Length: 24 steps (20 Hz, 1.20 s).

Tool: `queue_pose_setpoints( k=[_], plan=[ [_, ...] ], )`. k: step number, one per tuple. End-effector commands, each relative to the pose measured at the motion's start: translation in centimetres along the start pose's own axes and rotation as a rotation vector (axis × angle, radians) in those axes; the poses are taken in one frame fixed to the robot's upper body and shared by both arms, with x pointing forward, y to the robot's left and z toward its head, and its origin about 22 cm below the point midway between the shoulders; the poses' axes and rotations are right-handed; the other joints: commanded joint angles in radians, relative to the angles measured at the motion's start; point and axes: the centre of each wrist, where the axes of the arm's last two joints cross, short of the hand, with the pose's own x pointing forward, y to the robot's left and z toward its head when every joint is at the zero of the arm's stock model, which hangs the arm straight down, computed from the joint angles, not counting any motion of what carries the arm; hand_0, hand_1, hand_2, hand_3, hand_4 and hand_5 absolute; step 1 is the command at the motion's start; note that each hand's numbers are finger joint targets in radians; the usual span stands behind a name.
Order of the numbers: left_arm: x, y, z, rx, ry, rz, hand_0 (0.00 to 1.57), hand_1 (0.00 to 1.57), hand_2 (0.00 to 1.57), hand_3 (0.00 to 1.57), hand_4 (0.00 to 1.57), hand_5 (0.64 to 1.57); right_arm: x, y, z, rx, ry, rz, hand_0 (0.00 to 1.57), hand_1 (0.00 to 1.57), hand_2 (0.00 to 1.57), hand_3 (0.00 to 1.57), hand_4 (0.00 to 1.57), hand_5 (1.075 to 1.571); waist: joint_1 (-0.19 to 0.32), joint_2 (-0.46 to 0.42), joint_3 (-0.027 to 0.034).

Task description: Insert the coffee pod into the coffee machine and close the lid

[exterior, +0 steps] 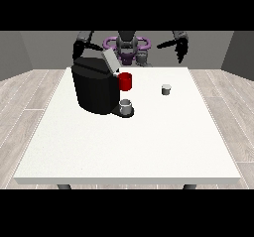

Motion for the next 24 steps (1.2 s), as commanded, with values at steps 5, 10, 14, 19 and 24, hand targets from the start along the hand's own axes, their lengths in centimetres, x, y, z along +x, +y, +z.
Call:
queue_pose_setpoints(
  k=[5, 10, 14, 19, 24],
  plan=[
    [0.6, 5.0, -3.9, 0.021, 0.097, -0.185, 0.0, 0.0, 0.0, 0.0, 0.0, 1.571, 3.3, 2.6, -2.0, 0.035, -0.094, 0.031, 0.0, 0.0, 0.0, 0.0, 0.0, 1.571, -0.112, 0.089, -0.0005],
    [0.3, 7.5, -4.8, -0.033, 0.167, -0.294, 0.0, 0.0, 0.0, 0.0, 0.0, 1.571, 3.9, 4.1, -2.5, 0.069, -0.113, 0.003, 0.0, 0.0, 0.0, 0.0, 0.0, 1.571, -0.138, 0.146, -0.0002],
    [-0.6, 7.0, -6.0, -0.056, 0.175, -0.318, 0.0, 0.0, 0.0, 0.0, 0.0, 1.571, 4.8, 4.8, -4.0, 0.036, -0.114, 0.001, 0.0, 0.0, 0.0, 0.0, 0.0, 1.571, -0.125, 0.197, -0.0004],
    [-4.1, 7.1, -4.7, -0.078, 0.239, -0.372, 0.0, 0.0, 0.0, 0.0, 0.0, 1.571, 3.6, 4.5, -2.2, 0.097, -0.044, 0.026, 0.0, 0.0, 0.0, 0.0, 0.0, 1.571, -0.153, 0.177, -0.0007],
    [-1.2, 5.8, -8.9, -0.04, 0.178, -0.439, 0.26, 0.26, 0.59, 0.25, 0.0, 1.571, 2.9, 5.3, -4.5, 0.093, -0.051, 0.004, 0.0, 0.0, 0.0, 0.0, 0.0, 1.571, -0.132, 0.213, -0.0003]
  ],
)
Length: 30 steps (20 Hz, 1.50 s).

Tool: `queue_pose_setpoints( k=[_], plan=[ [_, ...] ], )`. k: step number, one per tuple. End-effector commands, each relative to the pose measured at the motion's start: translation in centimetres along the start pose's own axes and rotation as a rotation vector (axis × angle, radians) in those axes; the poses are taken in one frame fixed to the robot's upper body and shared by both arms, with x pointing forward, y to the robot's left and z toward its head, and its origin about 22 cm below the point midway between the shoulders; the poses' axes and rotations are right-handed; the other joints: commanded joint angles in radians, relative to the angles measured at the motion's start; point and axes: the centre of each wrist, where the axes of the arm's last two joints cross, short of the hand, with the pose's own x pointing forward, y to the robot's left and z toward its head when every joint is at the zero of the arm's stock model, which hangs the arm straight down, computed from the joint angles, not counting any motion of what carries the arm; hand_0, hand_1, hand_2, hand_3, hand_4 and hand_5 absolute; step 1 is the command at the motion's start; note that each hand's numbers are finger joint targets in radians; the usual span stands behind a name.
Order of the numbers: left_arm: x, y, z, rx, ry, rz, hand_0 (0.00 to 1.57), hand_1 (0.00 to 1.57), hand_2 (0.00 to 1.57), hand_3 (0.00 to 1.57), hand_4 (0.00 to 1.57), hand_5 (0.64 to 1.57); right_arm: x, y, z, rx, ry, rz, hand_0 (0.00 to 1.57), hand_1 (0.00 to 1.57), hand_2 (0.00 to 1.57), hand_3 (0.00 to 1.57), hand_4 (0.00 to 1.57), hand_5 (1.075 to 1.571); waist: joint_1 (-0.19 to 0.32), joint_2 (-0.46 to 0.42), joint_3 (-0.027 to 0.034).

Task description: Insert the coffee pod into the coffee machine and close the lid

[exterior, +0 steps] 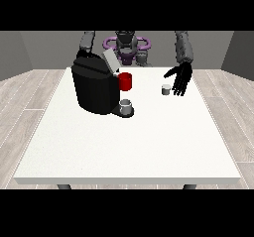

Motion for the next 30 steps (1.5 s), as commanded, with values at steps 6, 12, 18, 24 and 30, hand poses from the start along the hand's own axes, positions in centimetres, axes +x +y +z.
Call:
queue_pose_setpoints(
  k=[6, 12, 18, 24, 30],
  plan=[
    [1.8, -2.0, -2.4, 0.077, -0.068, -0.199, 0.89, 0.89, 0.96, 0.82, 0.38, 1.571, -0.4, 0.0, -1.9, 0.019, 0.009, 0.017, 0.0, 0.0, 0.0, 0.0, 0.0, 1.571, 0.008, 0.031, 0.0001],
    [-0.6, -4.8, -1.6, -0.036, -0.008, -0.331, 0.82, 0.82, 0.96, 0.8, 0.37, 1.571, -1.0, 1.9, -0.3, 0.054, 0.067, 0.005, 0.0, 0.0, 0.0, 0.0, 0.0, 1.571, -0.008, -0.024, -0.0002],
    [0.0, -4.4, -2.8, -0.111, 0.038, -0.436, 0.76, 0.76, 0.93, 0.77, 0.35, 1.571, -1.7, 2.0, -1.1, 0.043, 0.049, 0.013, 0.0, 0.0, 0.0, 0.0, 0.0, 1.571, -0.012, 0.013, 0.0],
    [0.3, -4.4, -3.4, -0.176, 0.029, -0.438, 0.87, 0.87, 1.02, 0.92, 0.41, 1.571, -5.4, 1.2, 0.6, 0.019, 0.123, -0.014, 0.0, 0.0, 0.0, 0.0, 0.0, 1.571, 0.015, -0.052, 0.0003],
    [2.9, -5.4, -5.1, -0.166, -0.073, -0.391, 1.28, 1.28, 1.31, 1.24, 0.5, 1.571, -3.9, -0.4, -1.8, -0.023, 0.187, 0.088, 0.0, 0.0, 0.0, 0.0, 0.0, 1.571, 0.036, -0.09, 0.0001]
  ],
)
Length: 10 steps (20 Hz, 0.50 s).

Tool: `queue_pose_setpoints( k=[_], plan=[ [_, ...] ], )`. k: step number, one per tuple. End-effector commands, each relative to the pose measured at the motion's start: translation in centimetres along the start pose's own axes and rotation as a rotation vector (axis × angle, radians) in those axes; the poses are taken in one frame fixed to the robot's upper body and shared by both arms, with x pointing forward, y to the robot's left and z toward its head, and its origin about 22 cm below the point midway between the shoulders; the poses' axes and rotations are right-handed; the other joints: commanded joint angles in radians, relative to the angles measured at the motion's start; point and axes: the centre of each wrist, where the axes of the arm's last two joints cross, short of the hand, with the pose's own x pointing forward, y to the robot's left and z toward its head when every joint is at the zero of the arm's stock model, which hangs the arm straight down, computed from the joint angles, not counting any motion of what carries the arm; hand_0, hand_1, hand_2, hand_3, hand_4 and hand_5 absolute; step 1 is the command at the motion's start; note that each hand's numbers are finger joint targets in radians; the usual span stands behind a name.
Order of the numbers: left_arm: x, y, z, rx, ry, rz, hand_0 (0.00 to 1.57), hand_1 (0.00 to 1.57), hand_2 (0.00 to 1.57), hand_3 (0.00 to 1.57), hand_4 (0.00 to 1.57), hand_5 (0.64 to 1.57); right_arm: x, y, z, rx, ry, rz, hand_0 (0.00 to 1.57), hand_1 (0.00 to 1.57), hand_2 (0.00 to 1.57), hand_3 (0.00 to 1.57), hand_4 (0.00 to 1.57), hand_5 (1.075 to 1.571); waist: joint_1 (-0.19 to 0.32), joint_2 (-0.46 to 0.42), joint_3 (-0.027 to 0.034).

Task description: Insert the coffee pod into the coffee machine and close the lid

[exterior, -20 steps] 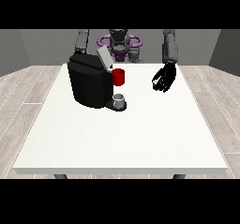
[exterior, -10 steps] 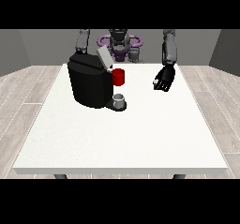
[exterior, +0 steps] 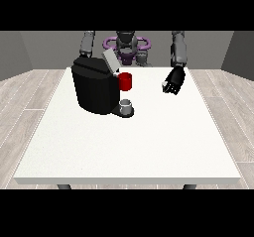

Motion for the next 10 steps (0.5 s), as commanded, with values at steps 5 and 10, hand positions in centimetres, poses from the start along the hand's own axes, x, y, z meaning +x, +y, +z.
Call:
queue_pose_setpoints(
  k=[5, 10],
  plan=[
    [1.5, 3.0, -1.4, 0.044, -0.129, 0.165, 1.45, 1.45, 1.43, 1.36, 0.52, 1.571, -1.4, -1.6, -0.2, -0.023, 0.045, 0.04, 0.0, 0.0, 0.0, 0.0, 0.0, 1.571, 0.022, -0.047, -0.0004],
    [6.7, 4.9, -3.6, -0.069, -0.165, 0.139, 1.38, 1.38, 1.38, 1.33, 0.49, 1.571, -4.5, -0.6, 0.7, -0.054, 0.098, 0.055, 0.0, 0.0, 0.0, 0.0, 0.0, 1.571, 0.051, -0.104, 0.0004]
  ],
)
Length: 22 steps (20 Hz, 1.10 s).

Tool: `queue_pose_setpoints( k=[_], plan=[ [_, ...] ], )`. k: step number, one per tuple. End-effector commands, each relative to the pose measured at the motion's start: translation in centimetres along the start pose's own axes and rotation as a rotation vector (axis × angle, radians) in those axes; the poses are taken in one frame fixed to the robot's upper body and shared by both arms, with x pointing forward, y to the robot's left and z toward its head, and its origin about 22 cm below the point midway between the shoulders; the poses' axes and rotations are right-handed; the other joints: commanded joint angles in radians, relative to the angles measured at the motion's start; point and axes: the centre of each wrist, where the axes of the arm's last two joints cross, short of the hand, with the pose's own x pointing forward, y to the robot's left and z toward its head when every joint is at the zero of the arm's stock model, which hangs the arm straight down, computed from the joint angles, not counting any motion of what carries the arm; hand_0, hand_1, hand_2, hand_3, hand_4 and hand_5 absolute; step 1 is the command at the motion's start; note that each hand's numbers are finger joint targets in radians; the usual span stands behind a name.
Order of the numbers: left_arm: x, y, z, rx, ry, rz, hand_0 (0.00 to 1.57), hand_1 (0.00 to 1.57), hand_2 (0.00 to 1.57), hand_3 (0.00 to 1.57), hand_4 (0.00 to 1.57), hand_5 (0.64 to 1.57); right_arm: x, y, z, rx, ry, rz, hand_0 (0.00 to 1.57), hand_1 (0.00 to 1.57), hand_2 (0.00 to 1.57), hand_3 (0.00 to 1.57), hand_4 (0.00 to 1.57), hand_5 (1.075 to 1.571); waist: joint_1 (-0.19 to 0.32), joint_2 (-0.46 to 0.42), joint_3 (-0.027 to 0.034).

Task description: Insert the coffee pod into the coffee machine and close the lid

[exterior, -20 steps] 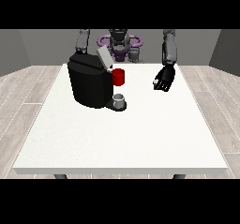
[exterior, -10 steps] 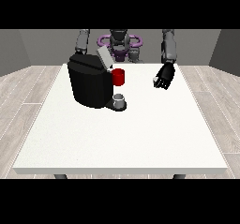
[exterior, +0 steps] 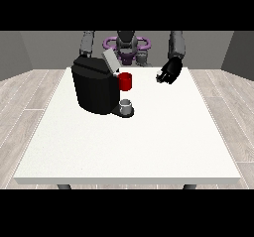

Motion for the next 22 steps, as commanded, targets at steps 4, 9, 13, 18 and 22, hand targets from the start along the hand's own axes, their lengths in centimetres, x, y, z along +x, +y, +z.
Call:
queue_pose_setpoints(
  k=[4, 9, 13, 18, 22],
  plan=[
    [4.9, 1.8, -2.2, -0.071, -0.054, 0.017, 1.4, 1.4, 1.39, 1.33, 0.54, 1.571, -1.8, 0.0, 0.1, -0.001, 0.055, -0.003, 0.0, 0.0, 0.0, 0.0, 0.0, 1.571, 0.016, -0.069, 0.0003],
    [5.4, 3.9, -2.5, -0.054, -0.029, 0.01, 1.42, 1.42, 1.4, 1.33, 0.53, 1.571, -0.6, 0.0, 0.3, 0.046, 0.02, -0.013, 0.0, 0.0, 0.0, 0.0, 0.0, 1.571, -0.044, -0.089, 0.0],
    [7.5, 6.3, -3.2, -0.015, -0.057, 0.012, 1.34, 1.34, 1.37, 1.35, 0.56, 1.571, 0.6, 0.6, 0.1, 0.079, 0.002, -0.03, 0.0, 0.0, 0.0, 0.0, 0.0, 1.571, -0.082, -0.086, -0.0001],
    [10.4, 13.6, -3.2, 0.052, -0.06, 0.094, 1.22, 1.22, 1.27, 1.29, 0.51, 1.571, 2.6, 1.2, -1.1, 0.074, -0.089, -0.056, 0.0, 0.0, 0.0, 0.0, 0.0, 1.571, -0.107, -0.038, 0.0003],
    [10.6, 15.9, -2.6, 0.115, -0.052, 0.093, 1.27, 1.27, 1.3, 1.27, 0.49, 1.571, 5.2, -0.1, -2.3, 0.042, -0.148, -0.054, 0.0, 0.0, 0.0, 0.0, 0.0, 1.571, -0.138, 0.015, 0.0001]
  ],
)
